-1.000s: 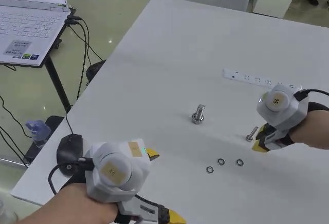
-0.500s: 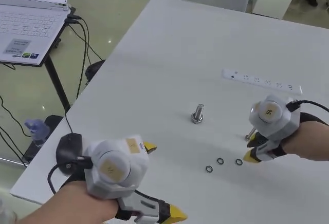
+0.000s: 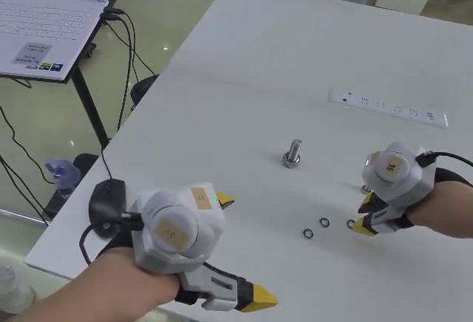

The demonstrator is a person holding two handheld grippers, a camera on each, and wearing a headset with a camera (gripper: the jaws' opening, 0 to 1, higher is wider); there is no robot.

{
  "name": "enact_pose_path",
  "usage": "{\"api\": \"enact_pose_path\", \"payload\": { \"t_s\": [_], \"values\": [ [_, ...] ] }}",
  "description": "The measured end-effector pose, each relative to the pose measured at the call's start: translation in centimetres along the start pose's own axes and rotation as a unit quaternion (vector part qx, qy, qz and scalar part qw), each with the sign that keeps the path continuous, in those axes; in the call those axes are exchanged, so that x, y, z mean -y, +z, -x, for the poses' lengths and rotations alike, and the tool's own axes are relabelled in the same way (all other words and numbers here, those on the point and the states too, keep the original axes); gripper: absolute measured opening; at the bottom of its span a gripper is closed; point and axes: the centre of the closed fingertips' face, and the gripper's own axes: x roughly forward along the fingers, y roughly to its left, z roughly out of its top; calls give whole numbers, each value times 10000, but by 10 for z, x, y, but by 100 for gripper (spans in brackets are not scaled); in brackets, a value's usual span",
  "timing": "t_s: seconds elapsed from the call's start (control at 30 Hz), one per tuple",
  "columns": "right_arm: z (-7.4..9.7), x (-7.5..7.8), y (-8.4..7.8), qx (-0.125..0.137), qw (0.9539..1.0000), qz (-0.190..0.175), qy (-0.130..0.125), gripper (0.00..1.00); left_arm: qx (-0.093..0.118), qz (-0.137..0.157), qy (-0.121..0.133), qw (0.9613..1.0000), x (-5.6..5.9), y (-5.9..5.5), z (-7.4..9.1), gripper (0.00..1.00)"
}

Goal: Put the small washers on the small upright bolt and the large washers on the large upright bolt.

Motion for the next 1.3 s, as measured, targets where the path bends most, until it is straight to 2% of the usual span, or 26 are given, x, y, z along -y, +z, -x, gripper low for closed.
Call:
{"api": "enact_pose_path", "payload": {
  "t_s": [0.47,0.57,0.93,1.3],
  "values": [
    [-13,1,-4,-122,9999,-38,20,23,-3,28,-20,10000,-1,2,-1,88],
    [-12,2,-2,-77,9999,-74,28,23,-18,43,20,10000,-3,0,0,88],
    [-12,3,-4,-104,9999,-97,15,22,-77,24,-44,10000,-1,-2,-1,86],
    [-12,3,-5,-170,9998,-64,-41,14,-126,-20,-58,9999,1,-5,2,84]
  ]
}}
